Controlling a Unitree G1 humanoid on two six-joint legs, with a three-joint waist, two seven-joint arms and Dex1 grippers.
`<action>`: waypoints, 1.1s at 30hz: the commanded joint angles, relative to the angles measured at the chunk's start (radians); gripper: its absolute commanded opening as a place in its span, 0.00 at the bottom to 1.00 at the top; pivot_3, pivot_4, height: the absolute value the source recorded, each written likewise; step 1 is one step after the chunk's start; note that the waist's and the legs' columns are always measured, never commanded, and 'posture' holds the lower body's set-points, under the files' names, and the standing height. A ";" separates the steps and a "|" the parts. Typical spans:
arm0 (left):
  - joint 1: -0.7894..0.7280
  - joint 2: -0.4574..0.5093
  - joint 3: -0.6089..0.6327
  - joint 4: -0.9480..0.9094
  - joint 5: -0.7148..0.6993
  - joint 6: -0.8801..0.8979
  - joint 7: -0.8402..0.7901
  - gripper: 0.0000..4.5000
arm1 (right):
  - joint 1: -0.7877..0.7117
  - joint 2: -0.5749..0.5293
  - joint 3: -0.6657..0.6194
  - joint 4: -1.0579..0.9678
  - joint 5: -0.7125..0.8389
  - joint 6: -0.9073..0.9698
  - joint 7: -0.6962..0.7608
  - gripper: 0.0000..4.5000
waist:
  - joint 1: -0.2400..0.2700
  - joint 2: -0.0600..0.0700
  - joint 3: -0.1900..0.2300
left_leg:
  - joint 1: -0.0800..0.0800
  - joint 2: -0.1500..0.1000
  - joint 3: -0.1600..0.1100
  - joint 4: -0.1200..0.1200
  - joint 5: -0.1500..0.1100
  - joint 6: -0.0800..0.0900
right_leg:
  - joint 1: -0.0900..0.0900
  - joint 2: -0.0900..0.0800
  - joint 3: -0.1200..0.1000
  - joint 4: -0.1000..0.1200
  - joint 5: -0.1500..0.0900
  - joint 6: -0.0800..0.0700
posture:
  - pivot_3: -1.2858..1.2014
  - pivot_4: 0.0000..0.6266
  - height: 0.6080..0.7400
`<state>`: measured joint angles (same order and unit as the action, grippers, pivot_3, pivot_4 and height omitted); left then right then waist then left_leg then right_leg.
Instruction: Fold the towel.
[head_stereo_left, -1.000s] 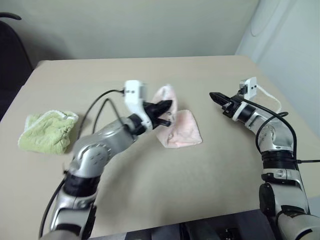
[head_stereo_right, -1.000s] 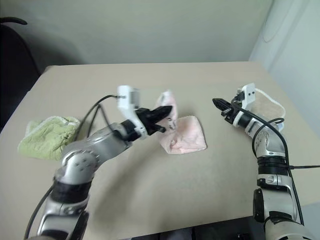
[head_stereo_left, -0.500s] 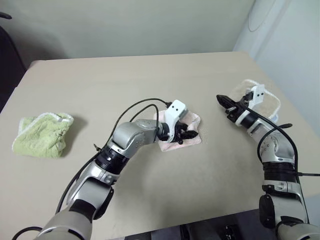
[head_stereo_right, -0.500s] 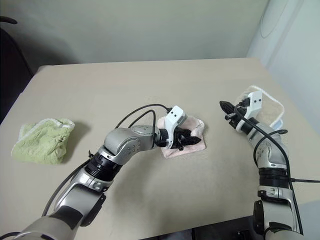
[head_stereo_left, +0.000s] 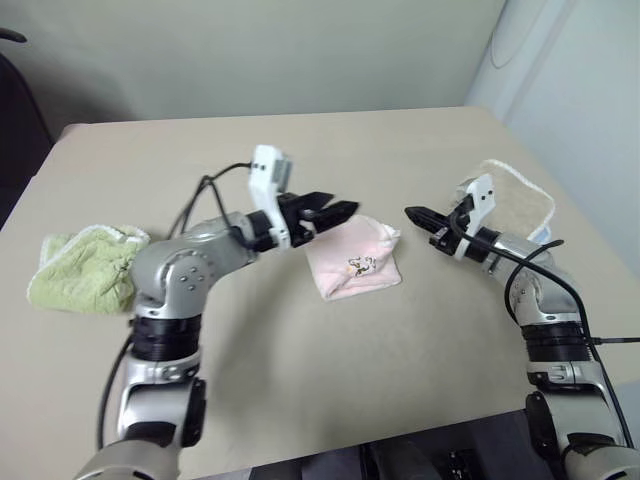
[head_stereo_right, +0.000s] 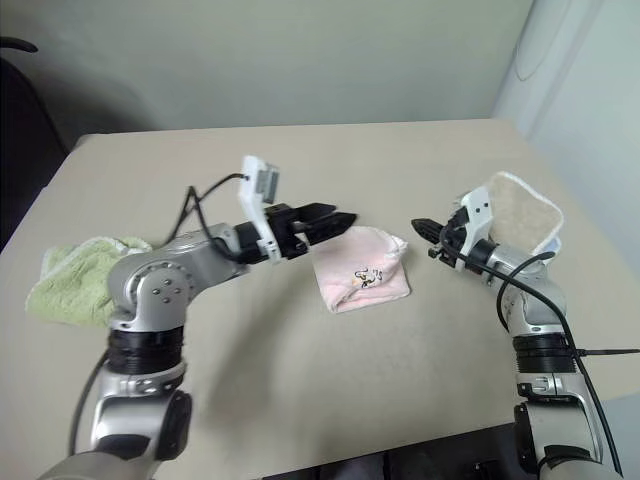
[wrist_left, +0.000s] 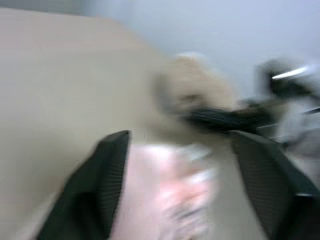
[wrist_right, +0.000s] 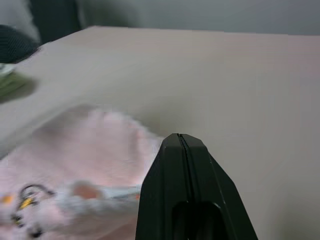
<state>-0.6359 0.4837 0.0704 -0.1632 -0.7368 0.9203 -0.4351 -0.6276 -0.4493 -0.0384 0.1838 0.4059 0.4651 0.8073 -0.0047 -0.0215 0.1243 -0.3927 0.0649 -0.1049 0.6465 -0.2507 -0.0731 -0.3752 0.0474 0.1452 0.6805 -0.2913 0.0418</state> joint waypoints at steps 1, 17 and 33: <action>0.019 -0.004 -0.021 -0.016 0.066 -0.118 -0.062 0.44 | -0.047 -0.003 0.034 -0.056 0.006 0.008 0.051 0.00 | 0.006 0.000 0.000 | 0.000 0.000 0.000 0.000 0.000 0.000 | 0.000 0.000 0.000 0.000 0.000 0.000 | 0.52 0.24 1.00; 0.037 -0.098 -0.306 0.402 0.446 -0.411 -0.239 0.01 | 0.029 0.069 0.189 0.163 -0.169 -0.092 0.038 0.00 | 0.009 -0.001 -0.003 | -0.001 0.001 -0.003 0.001 -0.001 0.004 | 0.001 -0.001 -0.001 -0.001 0.003 -0.001 | 0.52 0.24 1.00; 0.249 -0.133 0.367 -0.059 -0.432 0.211 0.181 0.37 | 0.033 -0.028 -0.033 -0.081 -0.017 -0.018 0.033 0.00 | 0.009 -0.001 -0.002 | 0.003 0.000 0.001 0.000 0.001 0.000 | 0.005 0.000 -0.002 -0.002 0.002 0.001 | 0.52 0.24 1.00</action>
<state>-0.3830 0.3426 0.4222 -0.1892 -1.0922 1.0768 -0.2834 -0.5707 -0.4737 -0.0586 0.1115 0.3862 0.4644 0.8472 0.0045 -0.0227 0.1219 -0.3894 0.0651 -0.1038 0.6471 -0.2498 -0.0734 -0.3698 0.0469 0.1437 0.6791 -0.2894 0.0426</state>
